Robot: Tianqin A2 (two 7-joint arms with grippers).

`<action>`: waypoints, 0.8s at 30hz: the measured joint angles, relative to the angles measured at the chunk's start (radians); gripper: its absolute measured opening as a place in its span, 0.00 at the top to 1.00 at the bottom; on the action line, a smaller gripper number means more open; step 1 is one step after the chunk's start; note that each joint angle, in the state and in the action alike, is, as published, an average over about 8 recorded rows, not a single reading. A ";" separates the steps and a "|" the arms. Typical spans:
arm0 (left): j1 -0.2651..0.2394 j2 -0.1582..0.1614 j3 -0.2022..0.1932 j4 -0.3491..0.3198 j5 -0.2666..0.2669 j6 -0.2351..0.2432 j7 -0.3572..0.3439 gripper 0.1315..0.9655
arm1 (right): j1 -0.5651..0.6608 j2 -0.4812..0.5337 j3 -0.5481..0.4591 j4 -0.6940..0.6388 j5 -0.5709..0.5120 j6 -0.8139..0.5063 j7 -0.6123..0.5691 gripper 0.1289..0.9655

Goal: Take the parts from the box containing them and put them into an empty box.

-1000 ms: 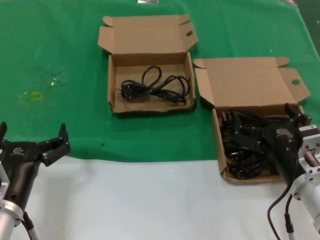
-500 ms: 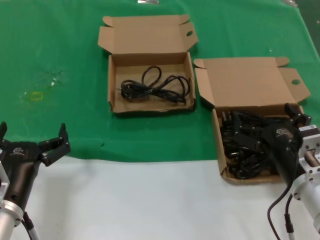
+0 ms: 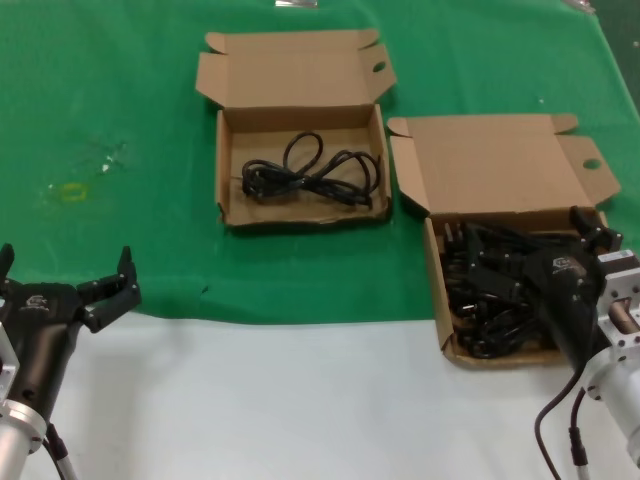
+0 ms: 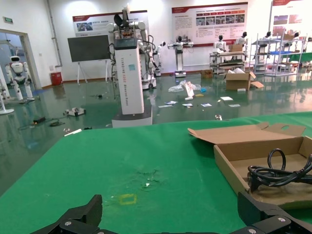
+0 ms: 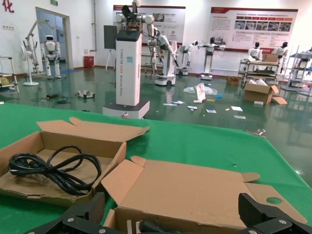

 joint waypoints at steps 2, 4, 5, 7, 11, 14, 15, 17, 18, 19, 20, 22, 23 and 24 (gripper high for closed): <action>0.000 0.000 0.000 0.000 0.000 0.000 0.000 0.00 | 0.000 0.000 0.000 0.000 0.000 0.000 0.000 0.00; 0.000 0.000 0.000 0.000 0.000 0.000 0.000 0.00 | 0.000 0.000 0.000 0.000 0.000 0.000 0.000 0.00; 0.000 0.000 0.000 0.000 0.000 0.000 0.000 0.00 | 0.000 0.000 0.000 0.000 0.000 0.000 0.000 0.00; 0.000 0.000 0.000 0.000 0.000 0.000 0.000 0.00 | 0.000 0.000 0.000 0.000 0.000 0.000 0.000 0.00; 0.000 0.000 0.000 0.000 0.000 0.000 0.000 0.00 | 0.000 0.000 0.000 0.000 0.000 0.000 0.000 0.00; 0.000 0.000 0.000 0.000 0.000 0.000 0.000 0.00 | 0.000 0.000 0.000 0.000 0.000 0.000 0.000 0.00; 0.000 0.000 0.000 0.000 0.000 0.000 0.000 0.00 | 0.000 0.000 0.000 0.000 0.000 0.000 0.000 0.00; 0.000 0.000 0.000 0.000 0.000 0.000 0.000 0.00 | 0.000 0.000 0.000 0.000 0.000 0.000 0.000 0.00; 0.000 0.000 0.000 0.000 0.000 0.000 0.000 0.00 | 0.000 0.000 0.000 0.000 0.000 0.000 0.000 0.00; 0.000 0.000 0.000 0.000 0.000 0.000 0.000 0.00 | 0.000 0.000 0.000 0.000 0.000 0.000 0.000 0.00; 0.000 0.000 0.000 0.000 0.000 0.000 0.000 0.00 | 0.000 0.000 0.000 0.000 0.000 0.000 0.000 0.00; 0.000 0.000 0.000 0.000 0.000 0.000 0.000 0.00 | 0.000 0.000 0.000 0.000 0.000 0.000 0.000 0.00; 0.000 0.000 0.000 0.000 0.000 0.000 0.000 0.00 | 0.000 0.000 0.000 0.000 0.000 0.000 0.000 0.00; 0.000 0.000 0.000 0.000 0.000 0.000 0.000 0.00 | 0.000 0.000 0.000 0.000 0.000 0.000 0.000 0.00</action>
